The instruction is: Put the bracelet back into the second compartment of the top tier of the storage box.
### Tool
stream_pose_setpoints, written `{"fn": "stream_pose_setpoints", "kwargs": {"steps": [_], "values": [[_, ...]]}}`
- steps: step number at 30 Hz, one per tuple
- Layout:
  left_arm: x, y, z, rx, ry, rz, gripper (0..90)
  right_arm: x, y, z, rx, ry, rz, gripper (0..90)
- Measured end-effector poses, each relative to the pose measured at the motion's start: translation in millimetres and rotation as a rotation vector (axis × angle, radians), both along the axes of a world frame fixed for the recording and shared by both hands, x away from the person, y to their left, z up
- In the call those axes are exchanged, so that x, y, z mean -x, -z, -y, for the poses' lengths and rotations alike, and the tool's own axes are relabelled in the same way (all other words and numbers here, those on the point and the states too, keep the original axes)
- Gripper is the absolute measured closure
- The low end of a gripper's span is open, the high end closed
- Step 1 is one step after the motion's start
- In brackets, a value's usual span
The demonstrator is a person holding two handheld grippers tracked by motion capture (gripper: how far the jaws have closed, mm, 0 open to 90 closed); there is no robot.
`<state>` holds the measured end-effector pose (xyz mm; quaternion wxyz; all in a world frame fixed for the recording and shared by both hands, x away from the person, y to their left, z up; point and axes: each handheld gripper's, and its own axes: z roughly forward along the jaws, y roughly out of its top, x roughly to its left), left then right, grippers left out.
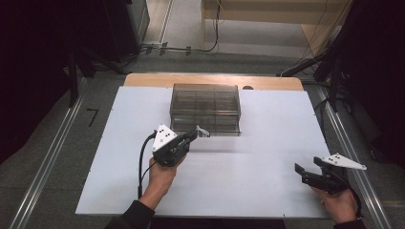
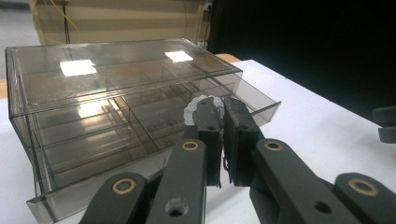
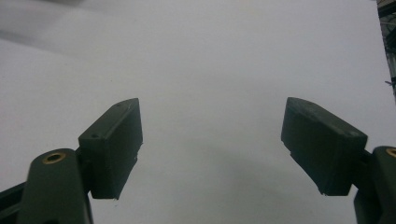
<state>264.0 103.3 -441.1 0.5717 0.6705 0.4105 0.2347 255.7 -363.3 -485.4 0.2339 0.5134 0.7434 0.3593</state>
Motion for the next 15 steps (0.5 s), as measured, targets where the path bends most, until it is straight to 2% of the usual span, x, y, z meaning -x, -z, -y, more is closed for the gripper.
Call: {"fn": "stream_pose_setpoints", "kwargs": {"steps": [15], "values": [[-9.6, -1.3, 3.7, 0.014, -0.01, 0.009, 86.6, -0.3, 0.3, 0.1, 0.002, -0.001, -0.002, 18.7]]}}
